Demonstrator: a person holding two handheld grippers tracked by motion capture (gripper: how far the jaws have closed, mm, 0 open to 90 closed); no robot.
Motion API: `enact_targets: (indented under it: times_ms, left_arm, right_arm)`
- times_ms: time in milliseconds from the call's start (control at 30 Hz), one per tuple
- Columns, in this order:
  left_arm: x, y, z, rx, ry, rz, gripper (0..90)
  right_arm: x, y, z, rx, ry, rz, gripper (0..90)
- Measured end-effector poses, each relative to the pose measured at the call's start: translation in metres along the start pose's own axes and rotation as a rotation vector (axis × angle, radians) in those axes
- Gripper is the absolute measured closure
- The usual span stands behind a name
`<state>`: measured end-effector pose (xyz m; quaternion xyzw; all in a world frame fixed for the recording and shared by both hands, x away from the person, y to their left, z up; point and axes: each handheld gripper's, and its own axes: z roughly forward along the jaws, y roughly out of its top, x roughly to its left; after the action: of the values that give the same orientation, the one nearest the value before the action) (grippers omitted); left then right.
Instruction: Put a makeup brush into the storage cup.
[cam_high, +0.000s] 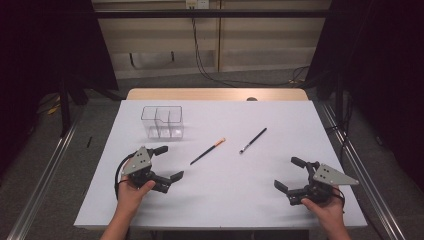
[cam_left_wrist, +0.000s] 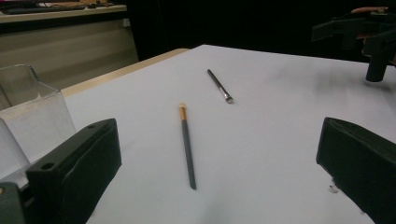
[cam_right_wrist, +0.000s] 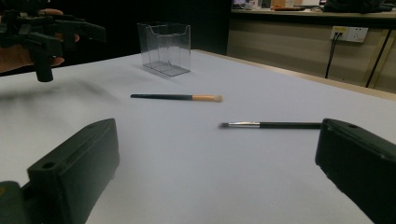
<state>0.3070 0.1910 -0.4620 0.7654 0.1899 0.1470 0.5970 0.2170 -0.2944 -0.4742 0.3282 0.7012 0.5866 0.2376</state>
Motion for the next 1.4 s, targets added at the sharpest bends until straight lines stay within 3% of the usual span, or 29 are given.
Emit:
enact_targets:
  times_ms: [300, 667, 800, 1400]
  left_arm:
    - [0.005, 0.006, 0.012, 0.0, 0.001, 0.002, 0.0]
    - [0.01, 0.013, 0.035, -0.005, 0.0, -0.024, 0.0]
    - [0.012, 0.014, 0.043, 0.002, 0.0, -0.011, 0.0]
    - [0.021, 0.018, 0.076, -0.014, -0.004, -0.044, 0.0]
  right_arm:
    - [0.0, 0.001, -0.001, -0.007, 0.003, -0.004, 0.0]
    - [0.002, 0.002, -0.001, -0.008, 0.009, -0.011, 0.0]
    - [0.002, 0.002, -0.001, -0.008, 0.009, -0.015, 0.0]
    - [0.001, 0.002, -0.002, -0.008, 0.007, -0.02, 0.0]
